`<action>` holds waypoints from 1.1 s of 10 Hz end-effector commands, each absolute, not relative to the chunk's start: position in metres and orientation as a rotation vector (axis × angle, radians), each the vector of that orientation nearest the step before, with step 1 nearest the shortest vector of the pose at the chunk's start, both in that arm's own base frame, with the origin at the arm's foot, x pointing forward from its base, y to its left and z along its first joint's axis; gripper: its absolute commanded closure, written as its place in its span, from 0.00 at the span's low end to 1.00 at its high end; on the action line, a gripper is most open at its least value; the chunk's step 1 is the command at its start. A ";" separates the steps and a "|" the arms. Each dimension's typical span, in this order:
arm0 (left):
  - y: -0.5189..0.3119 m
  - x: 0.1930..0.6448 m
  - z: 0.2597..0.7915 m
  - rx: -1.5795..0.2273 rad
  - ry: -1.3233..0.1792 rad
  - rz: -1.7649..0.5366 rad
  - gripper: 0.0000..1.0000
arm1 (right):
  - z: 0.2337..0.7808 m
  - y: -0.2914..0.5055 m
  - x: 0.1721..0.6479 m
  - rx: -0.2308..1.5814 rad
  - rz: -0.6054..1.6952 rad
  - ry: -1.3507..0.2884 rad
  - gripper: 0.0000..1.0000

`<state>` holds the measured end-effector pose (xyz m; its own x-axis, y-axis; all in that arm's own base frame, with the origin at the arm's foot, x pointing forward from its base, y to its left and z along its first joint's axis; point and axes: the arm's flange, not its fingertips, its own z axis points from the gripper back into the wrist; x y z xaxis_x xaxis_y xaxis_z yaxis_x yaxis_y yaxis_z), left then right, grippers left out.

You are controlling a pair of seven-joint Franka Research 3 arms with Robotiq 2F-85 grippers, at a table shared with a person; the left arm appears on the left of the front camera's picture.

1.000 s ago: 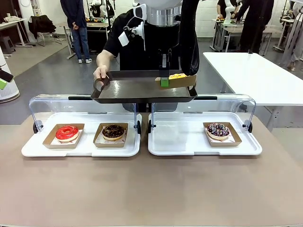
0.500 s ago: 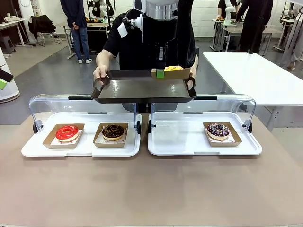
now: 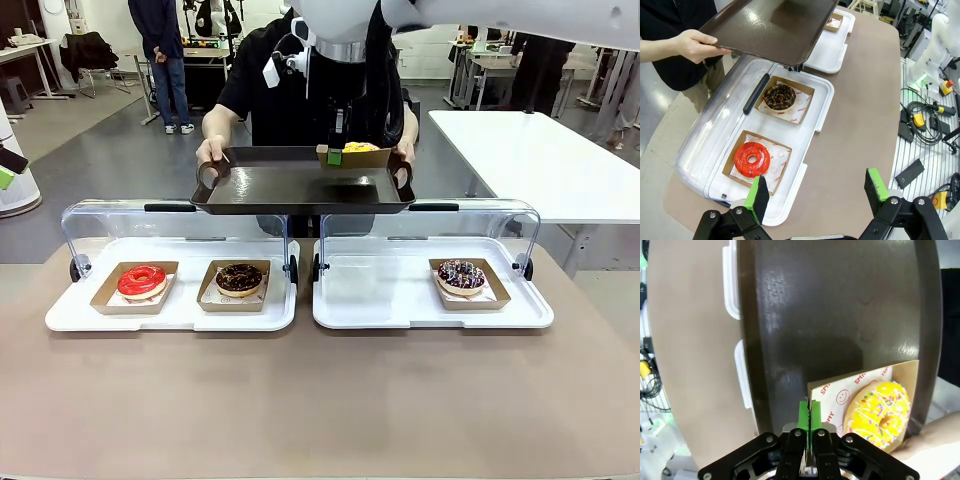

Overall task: Provide the desired donut to the person.
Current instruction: Place the picked Paper togo box onto the Handle tray extended by the person.

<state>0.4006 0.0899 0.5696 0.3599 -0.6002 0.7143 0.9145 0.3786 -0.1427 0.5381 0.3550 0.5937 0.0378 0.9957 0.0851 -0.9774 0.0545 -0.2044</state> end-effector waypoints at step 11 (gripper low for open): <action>0.090 0.401 0.571 -0.599 -0.639 -1.058 0.00 | 0.559 0.354 0.553 0.012 1.539 -0.159 0.41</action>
<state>0.4006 0.0899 0.5696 0.3600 -0.6002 0.7143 0.9145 0.3785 -0.1428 0.5517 0.3549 0.5548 0.0412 0.9948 0.0931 -0.9920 0.0518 -0.1149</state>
